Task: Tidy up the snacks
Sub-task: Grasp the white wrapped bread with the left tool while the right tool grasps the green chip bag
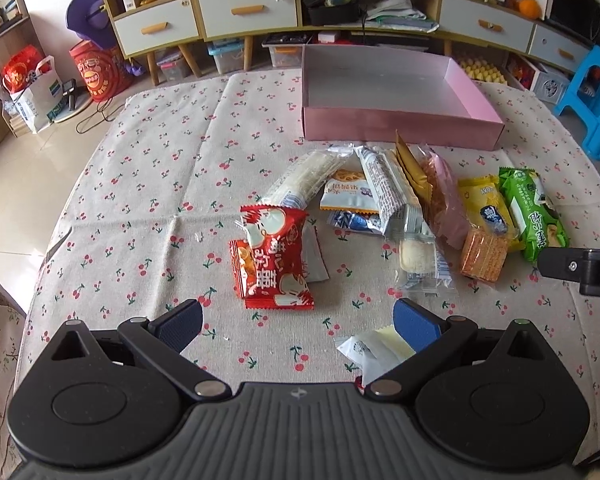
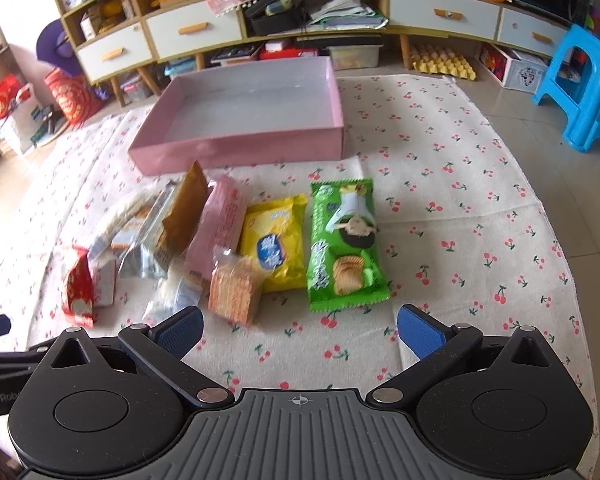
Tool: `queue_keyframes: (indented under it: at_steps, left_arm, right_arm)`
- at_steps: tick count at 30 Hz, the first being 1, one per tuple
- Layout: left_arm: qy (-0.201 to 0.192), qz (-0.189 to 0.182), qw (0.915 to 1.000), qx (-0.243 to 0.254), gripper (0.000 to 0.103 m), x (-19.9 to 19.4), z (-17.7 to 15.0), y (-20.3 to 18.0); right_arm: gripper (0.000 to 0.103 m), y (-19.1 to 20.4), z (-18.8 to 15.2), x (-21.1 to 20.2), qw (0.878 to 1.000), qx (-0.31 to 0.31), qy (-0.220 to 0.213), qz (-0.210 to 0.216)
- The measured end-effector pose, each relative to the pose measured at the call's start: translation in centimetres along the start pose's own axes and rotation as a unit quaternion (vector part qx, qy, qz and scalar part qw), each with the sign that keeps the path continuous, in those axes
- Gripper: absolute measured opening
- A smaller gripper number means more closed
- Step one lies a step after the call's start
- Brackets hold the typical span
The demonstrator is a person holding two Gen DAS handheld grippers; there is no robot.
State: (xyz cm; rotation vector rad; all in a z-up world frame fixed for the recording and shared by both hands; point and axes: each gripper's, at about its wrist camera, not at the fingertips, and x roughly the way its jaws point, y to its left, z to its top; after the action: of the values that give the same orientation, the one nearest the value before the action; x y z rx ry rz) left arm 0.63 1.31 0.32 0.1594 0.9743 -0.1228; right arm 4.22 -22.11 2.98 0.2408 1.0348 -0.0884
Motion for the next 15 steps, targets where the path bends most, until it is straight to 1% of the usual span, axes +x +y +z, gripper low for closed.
queue_keyframes:
  at_steps: [3, 6, 9, 12, 15]
  left_arm:
    - [-0.003, -0.019, 0.9998, 0.001, 0.103, 0.1, 0.5, 0.6]
    - [0.002, -0.045, 0.9989, 0.013, 0.103, 0.3, 1.1, 1.1]
    - [0.011, -0.077, 0.9969, 0.015, 0.103, 0.6, 1.9, 1.8]
    - [0.026, -0.086, 0.9958, 0.018, 0.103, 1.1, 2.8, 2.5]
    - [0.027, -0.089, 0.9956, 0.014, 0.102, 1.7, 3.9, 3.2]
  right_arm:
    - [0.103, -0.7, 0.8, 0.1, 1.000, 0.012, 0.002, 0.010]
    - [0.103, -1.2, 1.6, 0.1, 0.999, 0.022, 0.019, 0.036]
    - [0.103, -1.3, 2.7, 0.2, 0.998, 0.020, 0.034, 0.048]
    - [0.103, -1.5, 3.8, -0.2, 0.997, 0.009, 0.037, 0.065]
    - [0.103, -2.1, 4.9, -0.2, 0.998, 0.010, 0.031, 0.061]
